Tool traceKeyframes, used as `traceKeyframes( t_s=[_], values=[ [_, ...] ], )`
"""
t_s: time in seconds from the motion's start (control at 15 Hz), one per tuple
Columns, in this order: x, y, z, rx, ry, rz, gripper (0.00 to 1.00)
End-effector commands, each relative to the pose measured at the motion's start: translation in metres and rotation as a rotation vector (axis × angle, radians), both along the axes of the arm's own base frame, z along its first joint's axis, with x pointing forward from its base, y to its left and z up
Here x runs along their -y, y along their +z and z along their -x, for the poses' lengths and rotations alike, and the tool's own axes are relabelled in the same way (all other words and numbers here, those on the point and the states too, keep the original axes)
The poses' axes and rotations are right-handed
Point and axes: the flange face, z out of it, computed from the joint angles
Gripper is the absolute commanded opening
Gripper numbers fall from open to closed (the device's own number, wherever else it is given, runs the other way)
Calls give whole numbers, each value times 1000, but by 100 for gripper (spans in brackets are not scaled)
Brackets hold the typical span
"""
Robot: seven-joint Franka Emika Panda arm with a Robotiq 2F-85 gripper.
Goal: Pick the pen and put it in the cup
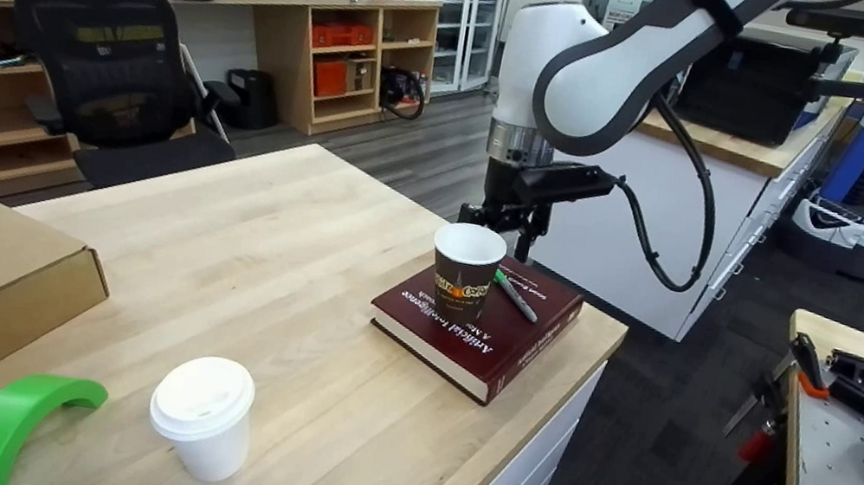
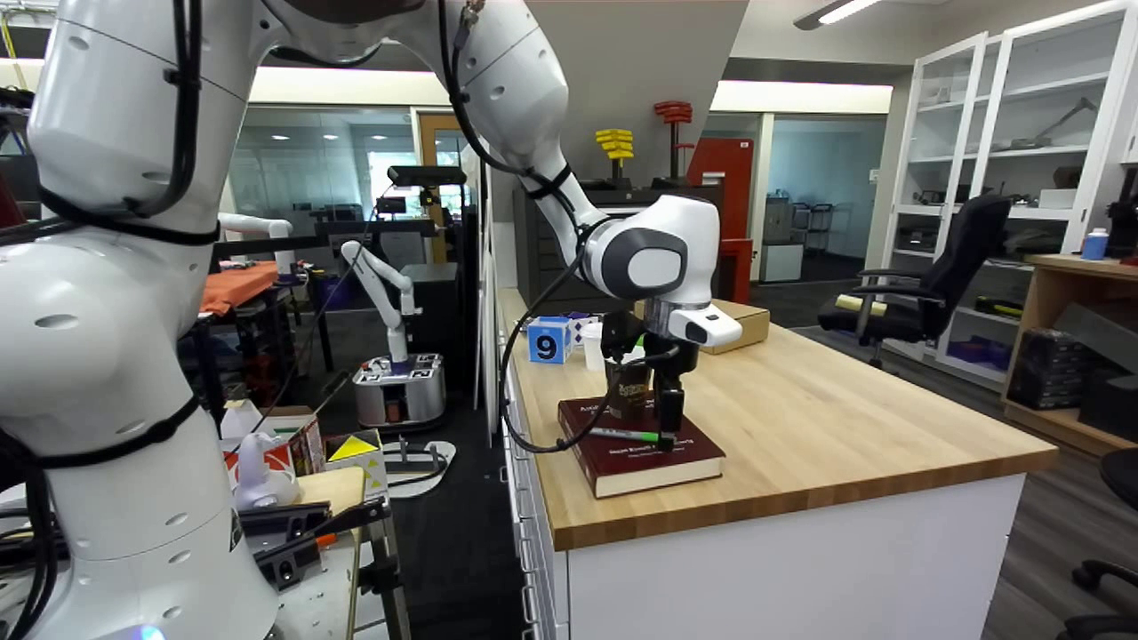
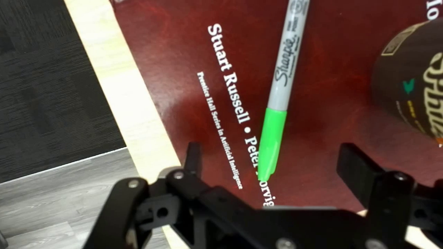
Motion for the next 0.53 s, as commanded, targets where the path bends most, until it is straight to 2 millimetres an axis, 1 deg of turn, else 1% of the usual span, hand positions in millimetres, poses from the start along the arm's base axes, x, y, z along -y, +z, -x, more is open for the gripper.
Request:
traceKeyframes(
  t_s=[0.0, 0.2, 0.27, 0.33, 0.4, 0.47],
  values=[
    [1, 0, 12, 29, 9, -28, 100],
    [1, -4, 16, 28, 7, -34, 100],
    [1, -5, 17, 27, 6, -36, 85],
    [2, -5, 19, 26, 8, -33, 73],
    [2, -3, 19, 25, 10, -32, 67],
    [3, 2, 20, 29, 12, -26, 59]
  ],
)
